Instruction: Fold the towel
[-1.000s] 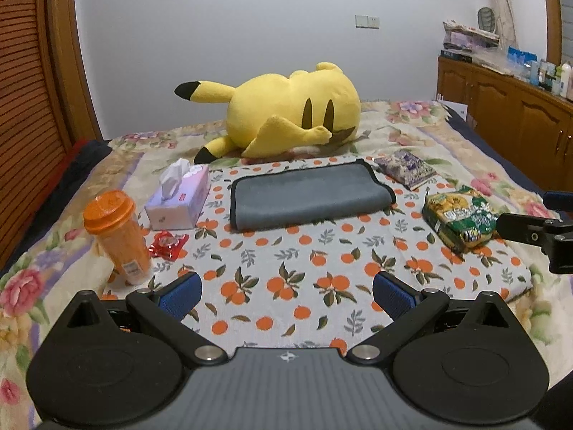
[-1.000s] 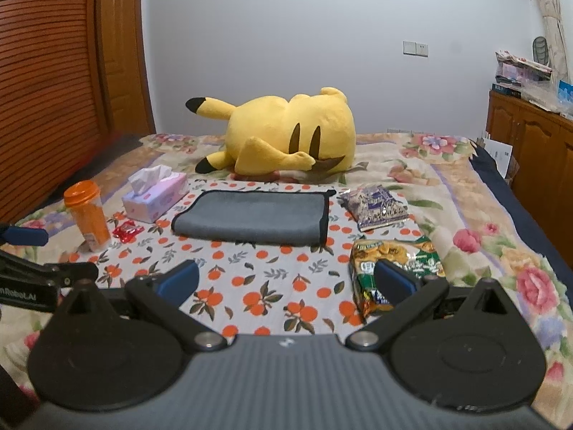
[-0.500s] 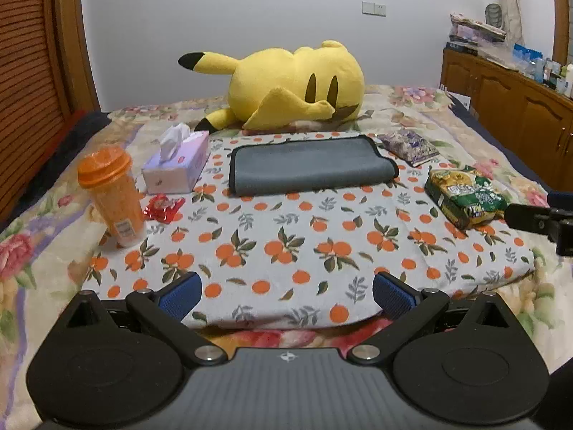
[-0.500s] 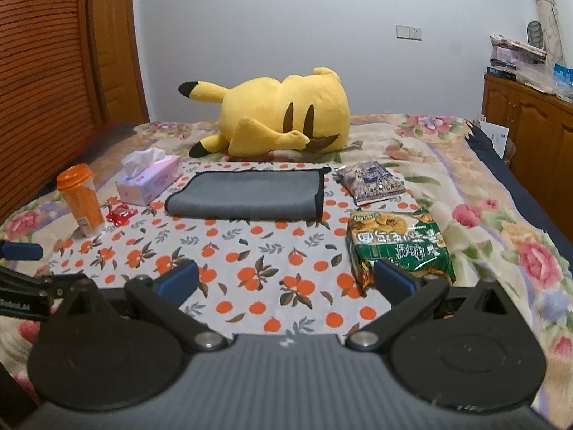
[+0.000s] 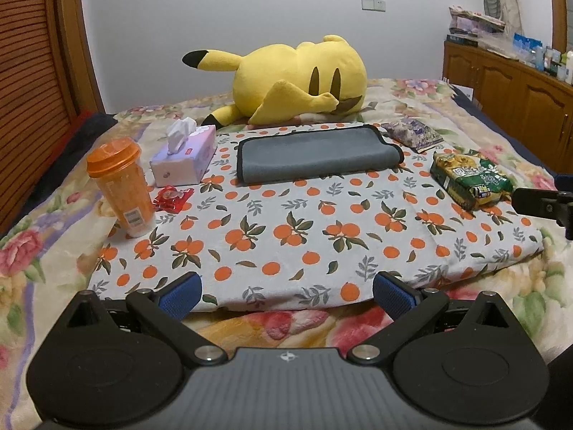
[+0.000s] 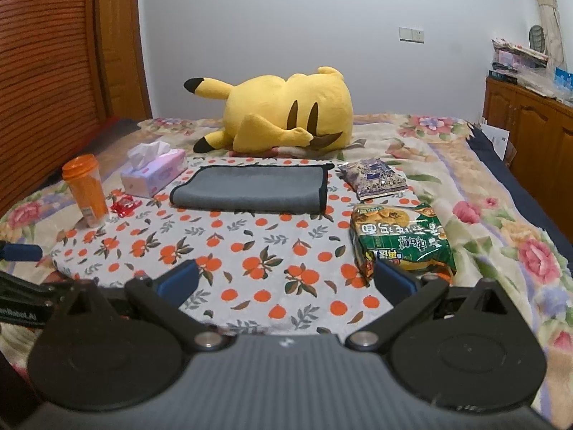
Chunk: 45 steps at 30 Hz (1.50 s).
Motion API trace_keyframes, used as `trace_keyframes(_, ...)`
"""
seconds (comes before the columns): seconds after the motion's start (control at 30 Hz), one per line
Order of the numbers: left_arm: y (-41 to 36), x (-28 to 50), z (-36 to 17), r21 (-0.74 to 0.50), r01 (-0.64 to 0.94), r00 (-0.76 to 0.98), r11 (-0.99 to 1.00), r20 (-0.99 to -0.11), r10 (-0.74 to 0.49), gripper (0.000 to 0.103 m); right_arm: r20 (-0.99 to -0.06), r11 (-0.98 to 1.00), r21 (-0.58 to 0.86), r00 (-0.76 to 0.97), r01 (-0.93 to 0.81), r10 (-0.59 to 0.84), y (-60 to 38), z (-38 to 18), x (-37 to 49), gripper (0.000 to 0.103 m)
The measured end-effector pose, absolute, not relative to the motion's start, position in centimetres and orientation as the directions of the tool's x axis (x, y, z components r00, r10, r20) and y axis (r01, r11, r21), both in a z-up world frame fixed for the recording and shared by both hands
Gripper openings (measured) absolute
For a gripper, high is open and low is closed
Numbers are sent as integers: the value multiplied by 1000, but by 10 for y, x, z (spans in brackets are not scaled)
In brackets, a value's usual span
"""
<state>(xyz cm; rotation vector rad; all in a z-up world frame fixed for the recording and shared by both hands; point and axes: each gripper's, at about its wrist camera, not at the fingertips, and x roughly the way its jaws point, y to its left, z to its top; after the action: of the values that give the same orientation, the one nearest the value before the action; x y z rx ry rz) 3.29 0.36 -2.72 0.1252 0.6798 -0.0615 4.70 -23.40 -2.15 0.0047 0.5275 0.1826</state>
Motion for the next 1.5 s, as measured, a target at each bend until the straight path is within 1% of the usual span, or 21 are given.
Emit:
trace_keyframes(0.17, 5, 32, -31, 101, 90, 778, 991, -628, -7, 103, -515, 988, 41, 844, -151, 150, -235, -28, 52, 103)
trace_keyframes(0.43, 9, 29, -31, 85, 69, 791, 994, -612, -2, 103, -507, 990, 39, 851, -137, 137, -236, -28, 50, 103)
trace_keyframes(0.83, 10, 18, -22, 85, 54, 833, 995, -553, 2, 103, -477, 990, 18, 869, -140, 132, -235, -24, 44, 103)
trace_keyframes(1.13, 5, 13, -18, 103, 74, 864, 992, -503, -12, 103, -450, 990, 25, 883, -139, 136, -236, -22, 42, 103)
trace_keyframes(1.5, 6, 9, -15, 96, 69, 879, 993, -477, -15, 103, -406, 990, 28, 904, -138, 137, -237, -18, 36, 103)
